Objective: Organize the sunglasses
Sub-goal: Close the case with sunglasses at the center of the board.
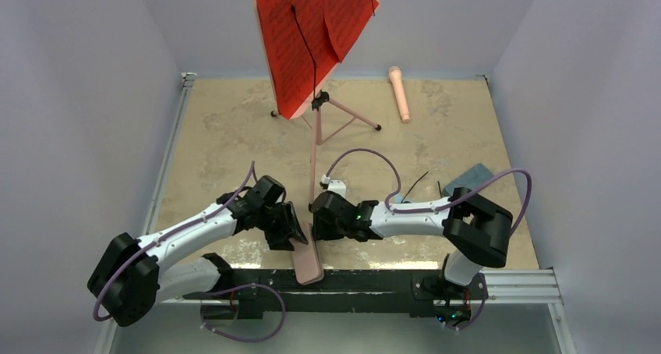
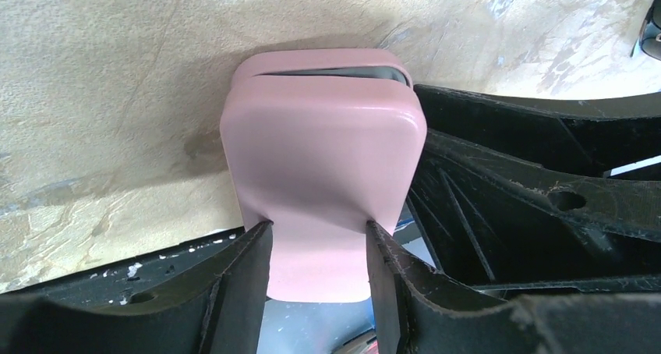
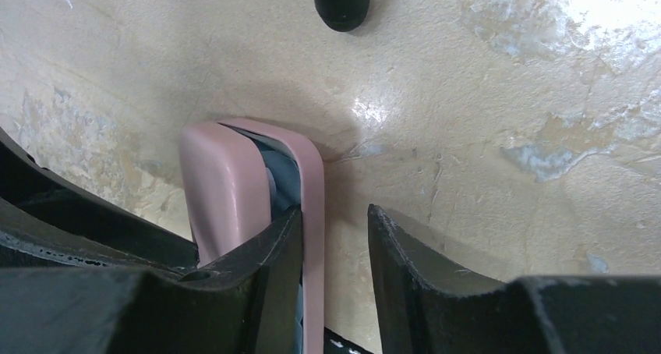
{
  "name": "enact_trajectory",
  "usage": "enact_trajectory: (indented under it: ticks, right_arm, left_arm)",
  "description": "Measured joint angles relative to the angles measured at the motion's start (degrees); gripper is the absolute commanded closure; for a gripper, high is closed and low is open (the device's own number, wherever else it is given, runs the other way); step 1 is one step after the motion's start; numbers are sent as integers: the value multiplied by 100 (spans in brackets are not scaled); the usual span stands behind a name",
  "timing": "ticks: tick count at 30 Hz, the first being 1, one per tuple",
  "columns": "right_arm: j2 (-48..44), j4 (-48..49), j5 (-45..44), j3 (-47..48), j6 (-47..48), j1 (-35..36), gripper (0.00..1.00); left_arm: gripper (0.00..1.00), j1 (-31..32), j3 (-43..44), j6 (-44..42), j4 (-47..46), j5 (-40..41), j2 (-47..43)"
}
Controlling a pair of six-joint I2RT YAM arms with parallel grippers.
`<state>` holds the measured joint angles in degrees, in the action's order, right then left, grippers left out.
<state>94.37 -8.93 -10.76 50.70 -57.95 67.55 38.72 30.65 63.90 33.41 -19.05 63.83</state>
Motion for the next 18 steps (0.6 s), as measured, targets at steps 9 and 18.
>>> enact_trajectory:
  ticks: [9, 18]
  right_arm:
    - [-481, 485, 214, -702, -107, -195, 49]
    - [-1410, 675, 286, -1399, -39, -450, 42]
  left_arm:
    - [48, 291, 323, 2, 57, 236, 398]
    - [47, 546, 516, 0, 68, 817, 892]
